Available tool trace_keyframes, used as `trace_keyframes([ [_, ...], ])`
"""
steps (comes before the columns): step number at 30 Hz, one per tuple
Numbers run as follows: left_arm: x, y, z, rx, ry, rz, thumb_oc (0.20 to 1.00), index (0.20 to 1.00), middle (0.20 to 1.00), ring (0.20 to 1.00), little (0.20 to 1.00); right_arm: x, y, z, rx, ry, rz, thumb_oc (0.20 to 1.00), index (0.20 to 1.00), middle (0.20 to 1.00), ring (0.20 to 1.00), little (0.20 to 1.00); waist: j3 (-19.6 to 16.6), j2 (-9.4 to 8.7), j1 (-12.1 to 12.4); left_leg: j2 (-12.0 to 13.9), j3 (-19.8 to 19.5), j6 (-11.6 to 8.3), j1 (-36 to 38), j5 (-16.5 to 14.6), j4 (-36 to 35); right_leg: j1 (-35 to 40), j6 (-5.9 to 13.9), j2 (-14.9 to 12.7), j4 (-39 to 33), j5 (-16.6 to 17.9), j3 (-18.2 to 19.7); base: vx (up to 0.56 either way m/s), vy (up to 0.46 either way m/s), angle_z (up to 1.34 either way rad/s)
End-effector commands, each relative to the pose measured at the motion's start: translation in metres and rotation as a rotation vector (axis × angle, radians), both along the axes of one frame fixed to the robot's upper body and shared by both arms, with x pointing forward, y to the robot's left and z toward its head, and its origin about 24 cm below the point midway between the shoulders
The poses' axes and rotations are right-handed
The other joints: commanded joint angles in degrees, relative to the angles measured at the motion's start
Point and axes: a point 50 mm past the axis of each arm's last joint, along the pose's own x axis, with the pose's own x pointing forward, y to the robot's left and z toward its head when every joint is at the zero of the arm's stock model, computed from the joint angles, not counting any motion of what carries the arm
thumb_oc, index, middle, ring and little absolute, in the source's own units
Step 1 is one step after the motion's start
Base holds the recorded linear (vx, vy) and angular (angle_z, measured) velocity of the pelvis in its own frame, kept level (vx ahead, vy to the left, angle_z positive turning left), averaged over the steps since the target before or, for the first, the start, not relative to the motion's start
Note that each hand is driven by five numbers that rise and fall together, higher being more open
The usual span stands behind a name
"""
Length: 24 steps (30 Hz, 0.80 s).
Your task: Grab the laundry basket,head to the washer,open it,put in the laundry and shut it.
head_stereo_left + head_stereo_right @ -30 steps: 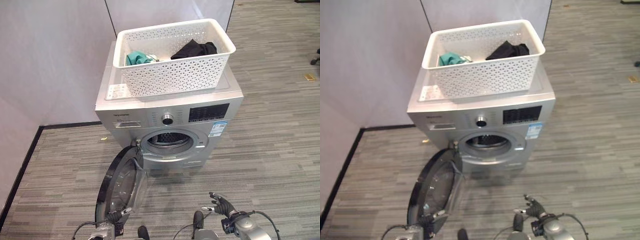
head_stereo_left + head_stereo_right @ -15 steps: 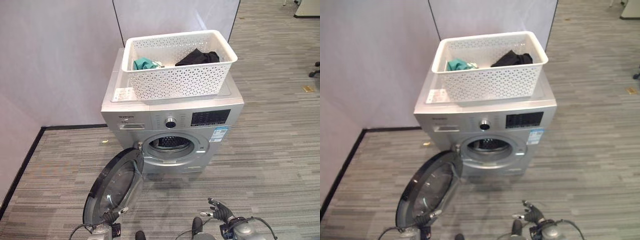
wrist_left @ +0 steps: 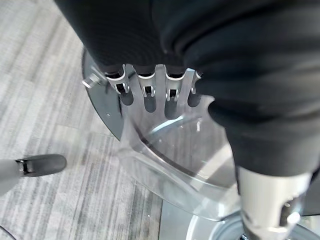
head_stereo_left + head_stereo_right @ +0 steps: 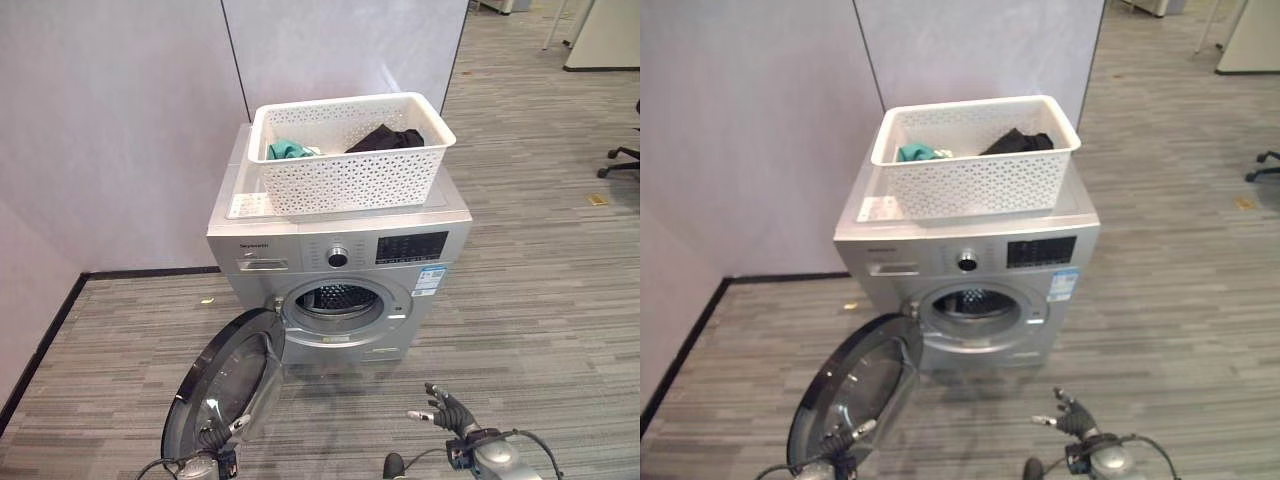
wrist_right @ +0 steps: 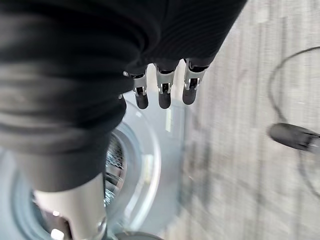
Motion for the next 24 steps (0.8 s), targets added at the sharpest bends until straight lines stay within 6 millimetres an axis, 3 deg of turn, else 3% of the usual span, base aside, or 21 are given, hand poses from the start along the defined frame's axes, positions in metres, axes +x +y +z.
trace_keyframes([
  [1,0.032,0.023,0.021,0.066,-0.153,0.042,1.0,1.0,1.0,1.0,1.0,0.03,0.0,0.025,-0.011,-0.187,-0.029,1.0,1.0,1.0,1.0,1.0,2.18,-1.7,0.85,-2.62,-4.29,3.81,-0.64,-7.06,4.5,3.25,2.05,-2.72,1.11,-6.15,1.32,-0.01,0.155,-0.32],
  [9,0.041,0.016,0.031,0.052,-0.236,-0.005,1.0,1.0,1.0,1.0,1.0,0.045,-0.016,0.06,-0.072,-0.389,-0.152,1.0,1.0,1.0,1.0,1.0,2.77,-1.17,0.4,-6.77,-5.84,7.82,-0.85,-10.72,6.99,0.51,3.8,-7.0,9.01,-6.62,1.85,-0.01,0.195,-0.07],
  [11,0.047,0.014,0.032,0.056,-0.232,-0.022,1.0,1.0,1.0,1.0,1.0,0.054,-0.017,0.083,-0.067,-0.523,-0.234,1.0,1.0,1.0,1.0,1.0,4.85,-0.47,-0.98,-7.74,-8.48,9.85,-0.29,-11.44,8.16,-4.37,3.5,-6.71,23.25,-6.35,4.64,-0.03,0.205,0.06],
  [13,0.05,0.015,0.033,0.08,-0.224,-0.042,1.0,1.0,1.0,1.0,1.0,0.055,-0.018,0.097,-0.084,-0.595,-0.239,1.0,1.0,1.0,1.0,1.0,5.45,-0.04,-2.0,-8.29,-9.96,10.36,0.38,-11.95,8.47,-6.87,3.08,-5.01,26.44,-6.28,7.6,0.03,0.086,0.2],
  [14,0.05,0.015,0.033,0.08,-0.224,-0.042,1.0,1.0,1.0,1.0,1.0,0.055,-0.018,0.097,-0.084,-0.595,-0.239,1.0,1.0,1.0,1.0,1.0,5.32,-0.03,-1.93,-8.27,-9.89,10.35,0.22,-11.85,8.44,-7.02,3.04,-4.97,26.32,-6.13,7.65,0.05,0.017,0.24],
  [16,0.055,0.017,0.035,0.095,-0.236,-0.042,1.0,1.0,1.0,1.0,1.0,0.058,-0.021,0.115,-0.132,-0.683,-0.233,1.0,1.0,1.0,1.0,1.0,5.33,0.4,-2.55,-8.59,-11.13,10.31,0.58,-12.32,8.37,-8.68,3.01,-4.11,23.6,-6.23,10.13,0.11,-0.025,0.35],
  [17,0.06,0.018,0.038,0.11,-0.248,-0.042,1.0,1.0,1.0,1.0,1.0,0.062,-0.023,0.132,-0.17,-0.761,-0.237,1.0,1.0,1.0,1.0,1.0,5.29,0.55,-3.05,-8.81,-12.22,10.02,0.97,-12.84,8.28,-8.76,3.19,-4.03,18.83,-6.29,12.14,0.12,-0.044,0.39],
  [18,0.06,0.018,0.038,0.11,-0.248,-0.043,1.0,1.0,1.0,1.0,1.0,0.062,-0.023,0.132,-0.171,-0.761,-0.237,1.0,1.0,1.0,1.0,1.0,5.34,0.62,-3.08,-8.75,-12.27,10.02,1.03,-12.89,8.3,-8.6,3.18,-3.99,18.69,-6.25,12.06,0.23,-0.087,0.29],
  [19,0.065,0.02,0.041,0.129,-0.259,-0.039,1.0,1.0,1.0,1.0,1.0,0.063,-0.028,0.154,-0.248,-0.866,-0.248,1.0,1.0,1.0,1.0,1.0,5.43,0.56,-4.06,-9.2,-13.9,9.76,2.29,-14.3,8.37,-9.62,4.03,-4.02,13.14,-5.26,16.25,0.21,-0.083,0.32],
  [20,0.067,0.019,0.042,0.132,-0.265,-0.036,1.0,1.0,1.0,1.0,1.0,0.064,-0.028,0.164,-0.269,-0.915,-0.254,1.0,1.0,1.0,1.0,1.0,5.27,0.4,-4.3,-9.52,-14.25,9.61,2.57,-14.58,8.4,-10.37,4.28,-4.28,11.08,-4.4,17.92,0.21,-0.082,0.45],
  [21,0.067,0.019,0.042,0.132,-0.265,-0.037,1.0,1.0,1.0,1.0,1.0,0.063,-0.028,0.164,-0.27,-0.915,-0.254,1.0,1.0,1.0,1.0,1.0,5.29,0.45,-4.29,-9.49,-14.26,9.63,2.59,-14.64,8.43,-10.26,4.3,-4.26,10.93,-4.34,17.88,0.21,-0.109,0.52],
  [23,0.07,0.018,0.043,0.141,-0.271,-0.03,1.0,1.0,1.0,1.0,1.0,0.061,-0.03,0.193,-0.335,-1.066,-0.292,1.0,1.0,1.0,1.0,1.0,5.06,0.06,-5.02,-9.29,-15.75,9.02,4.55,-15.65,7.93,-11.06,5.23,-5.01,7.86,-2.23,20.21,0.24,-0.155,0.47],
  [24,0.071,0.017,0.043,0.141,-0.271,-0.031,1.0,1.0,1.0,1.0,1.0,0.061,-0.03,0.193,-0.336,-1.066,-0.292,1.0,1.0,1.0,1.0,1.0,5.14,0.11,-5.11,-9.24,-15.88,9.01,4.65,-15.64,7.87,-10.88,5.23,-5.02,7.78,-2.23,20.03,0.24,-0.204,0.56],
])
